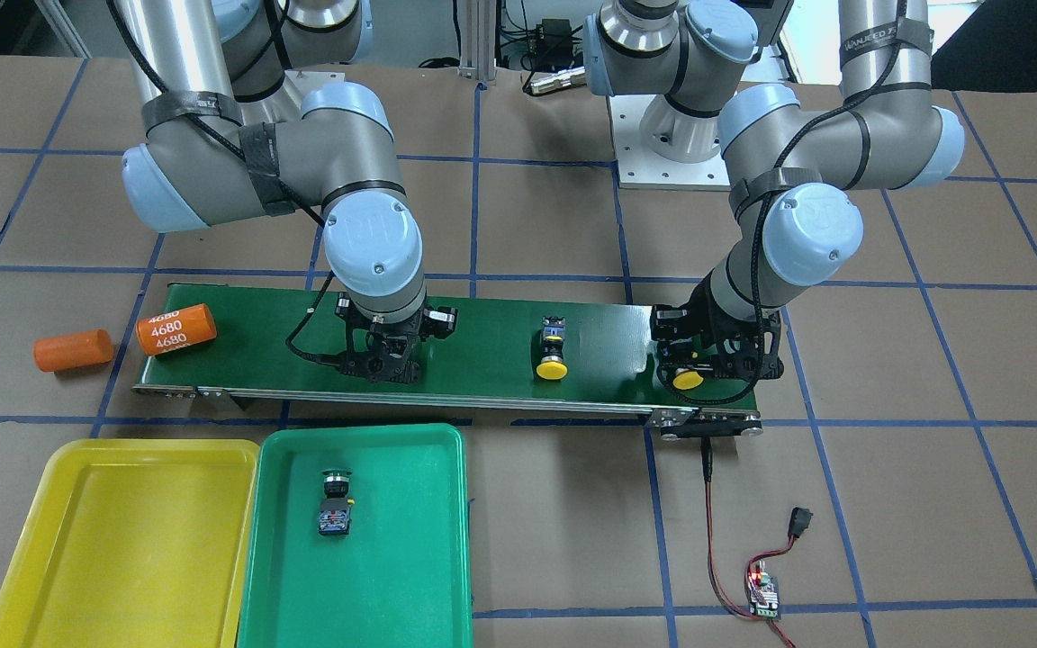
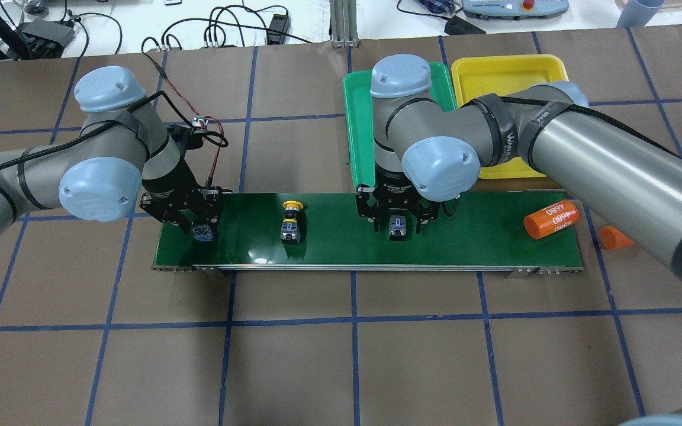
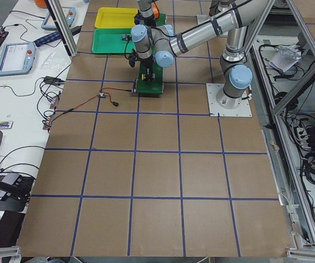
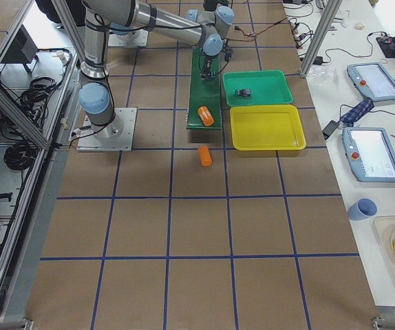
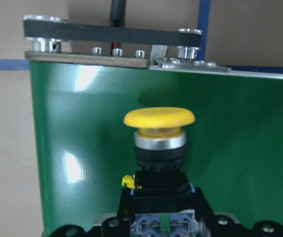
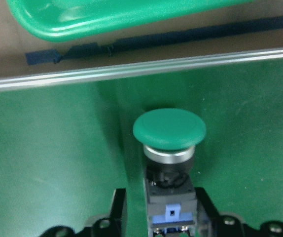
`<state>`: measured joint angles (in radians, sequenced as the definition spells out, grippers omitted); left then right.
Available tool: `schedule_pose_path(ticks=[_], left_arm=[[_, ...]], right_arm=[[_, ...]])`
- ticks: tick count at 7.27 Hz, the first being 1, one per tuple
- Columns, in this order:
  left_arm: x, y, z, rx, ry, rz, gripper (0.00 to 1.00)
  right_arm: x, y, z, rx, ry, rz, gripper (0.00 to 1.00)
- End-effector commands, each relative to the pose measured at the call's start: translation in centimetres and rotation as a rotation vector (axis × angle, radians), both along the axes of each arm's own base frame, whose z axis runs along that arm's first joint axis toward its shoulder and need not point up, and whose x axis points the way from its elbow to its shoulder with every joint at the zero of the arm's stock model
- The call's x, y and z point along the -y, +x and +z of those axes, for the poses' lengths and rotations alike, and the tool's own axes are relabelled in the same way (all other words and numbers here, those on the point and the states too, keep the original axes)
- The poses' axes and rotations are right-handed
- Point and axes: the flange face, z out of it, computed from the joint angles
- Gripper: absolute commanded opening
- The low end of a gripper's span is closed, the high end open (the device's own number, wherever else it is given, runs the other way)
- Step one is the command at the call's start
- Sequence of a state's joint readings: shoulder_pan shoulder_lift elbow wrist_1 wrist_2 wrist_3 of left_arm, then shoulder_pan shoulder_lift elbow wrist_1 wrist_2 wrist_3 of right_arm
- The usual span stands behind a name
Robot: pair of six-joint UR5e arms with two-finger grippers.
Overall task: Sort buttons by color to trays
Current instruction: 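Lift green button toward green tray while the left gripper rises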
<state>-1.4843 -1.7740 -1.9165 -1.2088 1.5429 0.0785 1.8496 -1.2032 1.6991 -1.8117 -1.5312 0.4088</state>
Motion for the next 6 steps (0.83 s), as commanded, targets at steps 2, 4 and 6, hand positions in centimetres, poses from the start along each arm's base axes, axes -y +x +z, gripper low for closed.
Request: schedule_pose_path(ticks=[2,4,6], left_arm=[[2.0,-1.0,6.5,0.007,-0.062,-0.069,1.0],[1.5,-3.2,13.2,0.011,-0.051,-0.112,1.0],[-1.9,-5.9,16.9,0.095,-0.117,-0.192,1.0]], right_arm=[[2.5,-4.3,3.2,0.017,-0.061,-0.069,0.0],[4.7,-4.4,7.8,0.041,-0.161,-0.077,0.0],[9.5,-3.5,6.1,0.064,-0.252,-0.074,0.0]])
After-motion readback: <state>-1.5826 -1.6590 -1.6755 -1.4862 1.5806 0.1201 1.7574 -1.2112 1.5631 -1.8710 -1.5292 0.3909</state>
